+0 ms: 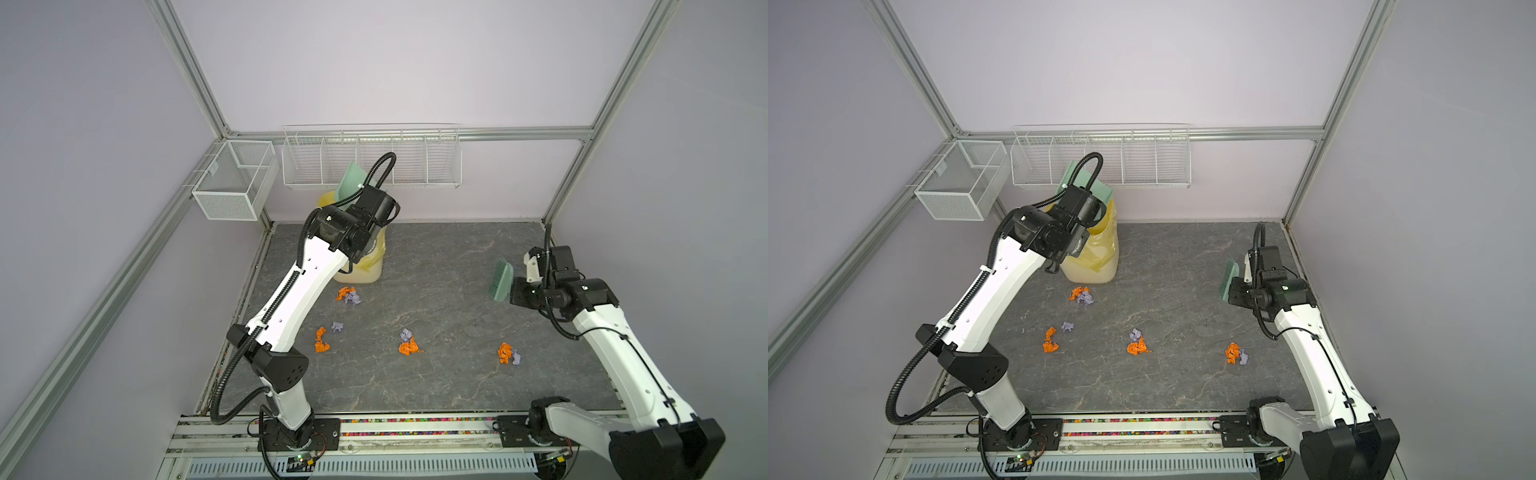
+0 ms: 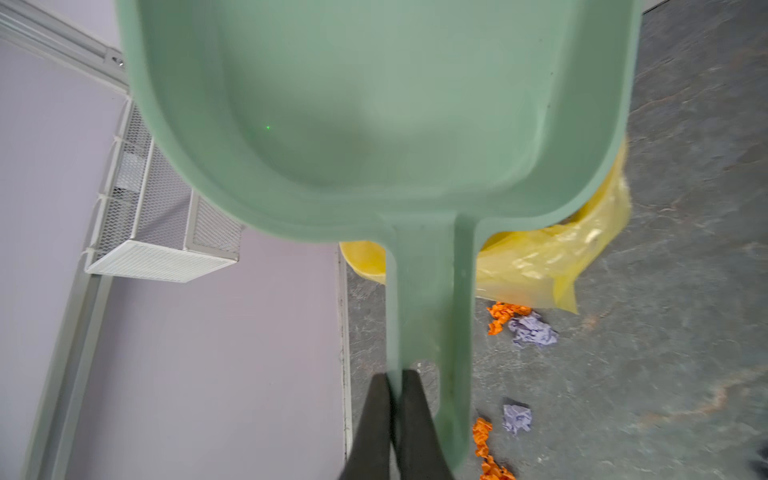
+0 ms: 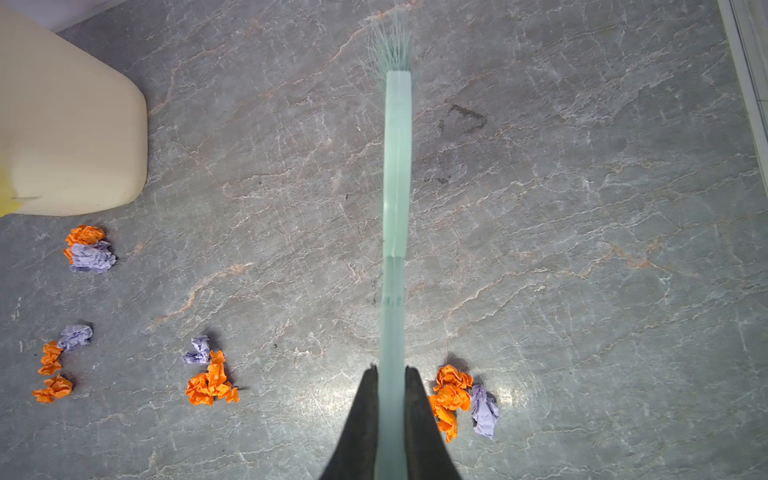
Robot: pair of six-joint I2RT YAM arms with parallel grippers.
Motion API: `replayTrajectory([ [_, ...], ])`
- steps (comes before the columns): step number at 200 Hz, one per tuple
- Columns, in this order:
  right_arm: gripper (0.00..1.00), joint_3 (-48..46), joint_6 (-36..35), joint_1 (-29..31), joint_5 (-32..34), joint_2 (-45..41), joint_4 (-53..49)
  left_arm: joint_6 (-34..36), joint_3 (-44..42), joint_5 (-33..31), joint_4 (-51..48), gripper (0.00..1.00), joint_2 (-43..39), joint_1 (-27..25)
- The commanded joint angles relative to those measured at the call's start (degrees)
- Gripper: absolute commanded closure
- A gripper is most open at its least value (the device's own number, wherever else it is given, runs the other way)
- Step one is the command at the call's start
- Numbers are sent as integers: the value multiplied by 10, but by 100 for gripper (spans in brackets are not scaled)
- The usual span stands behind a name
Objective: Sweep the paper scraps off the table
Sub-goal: 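Lower the empty dustpan with the left gripper while the right moves the brush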
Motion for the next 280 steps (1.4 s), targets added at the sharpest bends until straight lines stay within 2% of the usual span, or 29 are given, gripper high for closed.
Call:
replayTrajectory([
  [1, 94, 12, 12, -2, 11, -12, -14, -18, -4, 71, 17, 100, -26, -11],
  [57, 94, 36, 26, -2, 41, -3, -65, -25, -69, 204, 89, 100, -36, -68],
  [91, 94, 58, 22, -2, 68, -1, -97, -36, -121, 324, 145, 100, -39, -71],
  [141, 93, 70, 30, -2, 107, -1, -126, -46, -177, 415, 186, 100, -40, -78],
  [179, 94, 65, 48, -2, 104, 11, -137, -47, -207, 441, 204, 100, -33, -85],
  [220, 94, 75, 57, -2, 158, 15, -175, -42, -217, 462, 209, 100, -12, -96],
  [256, 93, 83, 53, -2, 187, 28, -211, -43, -221, 463, 213, 100, 11, -131],
  [280, 94, 84, 55, -2, 194, 38, -231, -52, -236, 494, 229, 100, 20, -142],
])
